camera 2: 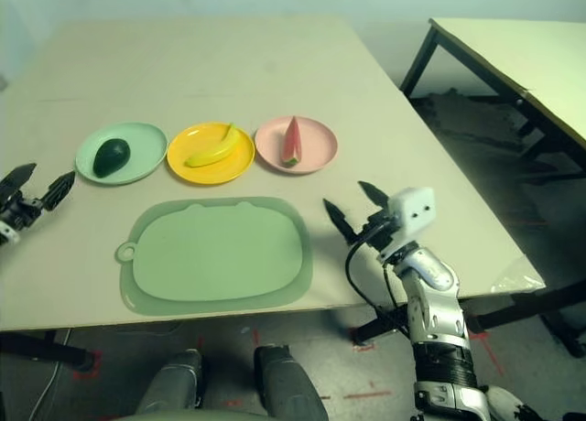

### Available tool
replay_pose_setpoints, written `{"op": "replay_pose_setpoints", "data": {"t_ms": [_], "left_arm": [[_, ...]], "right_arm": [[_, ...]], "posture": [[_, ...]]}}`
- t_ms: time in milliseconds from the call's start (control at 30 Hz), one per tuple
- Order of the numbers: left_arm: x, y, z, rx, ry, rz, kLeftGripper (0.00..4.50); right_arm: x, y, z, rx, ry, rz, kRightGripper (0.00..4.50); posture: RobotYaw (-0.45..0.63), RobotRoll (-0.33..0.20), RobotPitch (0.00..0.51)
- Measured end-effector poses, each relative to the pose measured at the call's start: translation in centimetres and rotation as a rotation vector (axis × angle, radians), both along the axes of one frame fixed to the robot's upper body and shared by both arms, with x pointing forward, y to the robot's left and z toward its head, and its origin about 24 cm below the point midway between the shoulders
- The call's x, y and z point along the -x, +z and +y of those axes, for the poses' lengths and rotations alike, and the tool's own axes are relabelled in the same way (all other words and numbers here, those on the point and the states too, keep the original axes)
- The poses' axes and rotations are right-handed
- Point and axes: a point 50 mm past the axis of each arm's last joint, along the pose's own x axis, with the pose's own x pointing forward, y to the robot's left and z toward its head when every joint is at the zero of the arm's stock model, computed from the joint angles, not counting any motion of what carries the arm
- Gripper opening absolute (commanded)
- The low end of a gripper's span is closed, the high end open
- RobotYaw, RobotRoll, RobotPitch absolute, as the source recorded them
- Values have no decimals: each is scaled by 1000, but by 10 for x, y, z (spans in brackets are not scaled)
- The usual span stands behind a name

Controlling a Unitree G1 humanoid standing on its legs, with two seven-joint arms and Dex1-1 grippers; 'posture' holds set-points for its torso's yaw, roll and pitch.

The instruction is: Place the fruits into color-matched plates.

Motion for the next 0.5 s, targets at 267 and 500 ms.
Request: {"op": "replay_pose_setpoints", "data": {"t_ms": [267,500], "left_arm": [[25,-27,3,-130,48,117,4469],[27,-28,5,-127,56,115,4469]], "right_arm": [[27,-19,-33,-14,-180,18,4500],[27,-19,-32,-8,-158,11,4500]], "posture": [[-17,0,135],[-6,0,136]]}}
